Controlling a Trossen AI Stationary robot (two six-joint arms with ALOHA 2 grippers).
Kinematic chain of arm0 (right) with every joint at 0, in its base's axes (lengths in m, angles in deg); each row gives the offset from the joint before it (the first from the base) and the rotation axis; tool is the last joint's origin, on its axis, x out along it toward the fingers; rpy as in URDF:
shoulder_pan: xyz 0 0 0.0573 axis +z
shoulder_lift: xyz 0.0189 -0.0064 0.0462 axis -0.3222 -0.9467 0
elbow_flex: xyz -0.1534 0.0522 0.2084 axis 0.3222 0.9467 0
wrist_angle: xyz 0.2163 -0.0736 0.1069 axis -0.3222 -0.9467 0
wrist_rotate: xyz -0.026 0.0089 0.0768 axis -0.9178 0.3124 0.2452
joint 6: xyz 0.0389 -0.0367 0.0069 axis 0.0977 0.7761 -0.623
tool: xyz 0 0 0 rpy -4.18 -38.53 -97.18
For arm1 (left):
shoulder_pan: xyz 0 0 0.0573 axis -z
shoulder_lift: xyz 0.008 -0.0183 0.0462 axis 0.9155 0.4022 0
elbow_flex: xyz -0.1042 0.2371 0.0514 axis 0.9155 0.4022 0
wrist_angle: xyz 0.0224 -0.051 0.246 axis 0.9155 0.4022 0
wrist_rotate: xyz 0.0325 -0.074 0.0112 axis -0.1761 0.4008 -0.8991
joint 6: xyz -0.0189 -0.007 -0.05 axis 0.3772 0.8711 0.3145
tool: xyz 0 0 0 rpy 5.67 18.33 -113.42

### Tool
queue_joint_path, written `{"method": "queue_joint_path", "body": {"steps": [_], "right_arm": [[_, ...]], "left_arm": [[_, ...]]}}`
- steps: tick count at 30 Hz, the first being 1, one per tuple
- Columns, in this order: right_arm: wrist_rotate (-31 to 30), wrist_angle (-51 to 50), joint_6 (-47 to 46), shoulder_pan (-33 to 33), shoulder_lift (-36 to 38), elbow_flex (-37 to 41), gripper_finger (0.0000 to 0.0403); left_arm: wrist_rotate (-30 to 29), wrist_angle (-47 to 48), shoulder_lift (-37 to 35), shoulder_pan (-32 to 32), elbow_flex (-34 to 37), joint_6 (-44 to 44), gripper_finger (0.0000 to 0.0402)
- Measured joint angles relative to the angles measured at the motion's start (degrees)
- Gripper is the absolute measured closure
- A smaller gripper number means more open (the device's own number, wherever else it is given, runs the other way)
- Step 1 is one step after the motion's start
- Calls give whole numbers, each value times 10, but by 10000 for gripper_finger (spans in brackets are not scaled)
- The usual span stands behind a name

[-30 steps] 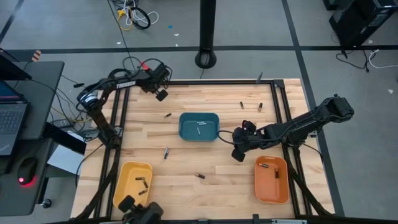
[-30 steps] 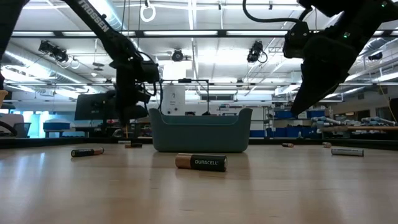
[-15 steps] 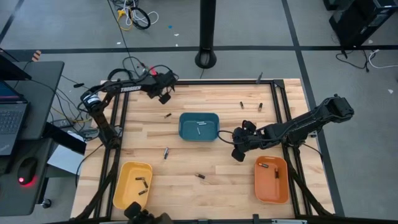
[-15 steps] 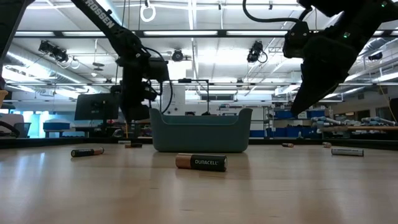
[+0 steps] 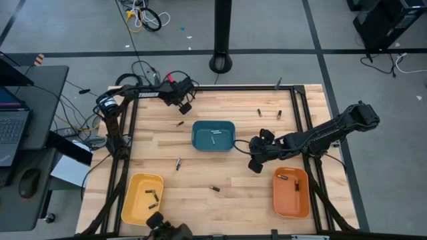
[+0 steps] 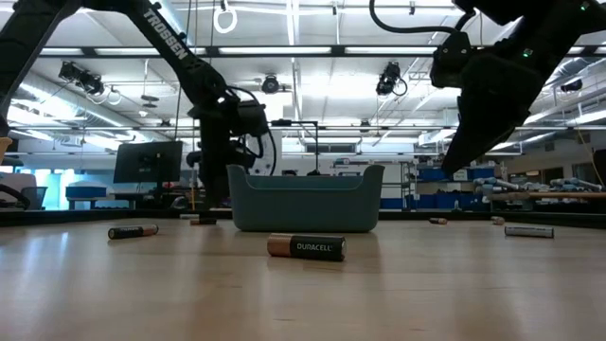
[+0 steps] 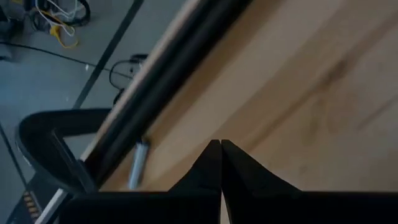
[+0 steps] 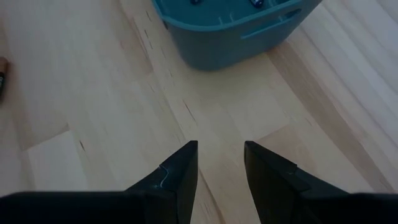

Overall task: Sort batteries
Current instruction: Put the silver battery into the blue bin

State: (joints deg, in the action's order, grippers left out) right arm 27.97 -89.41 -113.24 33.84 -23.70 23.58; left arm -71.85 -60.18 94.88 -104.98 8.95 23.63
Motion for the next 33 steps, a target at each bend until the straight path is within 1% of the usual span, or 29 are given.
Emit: {"method": "queue_joint_path", "body": {"steps": [1,4,6,8,11,15,26,30,33], "right_arm": [[0,0,0,0,0,0,261],[0,0,0,0,0,0,261],[0,0,0,0,0,0,261],[0,0,0,0,0,0,261],[0,0,0,0,0,0,261],[0,1,0,0,0,0,261],[-4,2,0,0,0,0,261],[-4,2,0,0,0,0,261],[-4,2,0,0,0,0,261]], "left_arm": [[-4,0,0,-2,-3,10,396],[-47,24,0,-13,-16,36,396],[-52,43,0,-24,-21,55,396],[-58,68,0,-34,-20,59,396],[-88,82,8,-46,-19,61,396],[-94,72,19,-64,-18,59,396],[-91,40,19,-86,-20,33,391],[-90,45,19,-86,-24,29,390],[-73,60,18,-70,-24,44,390]]}}
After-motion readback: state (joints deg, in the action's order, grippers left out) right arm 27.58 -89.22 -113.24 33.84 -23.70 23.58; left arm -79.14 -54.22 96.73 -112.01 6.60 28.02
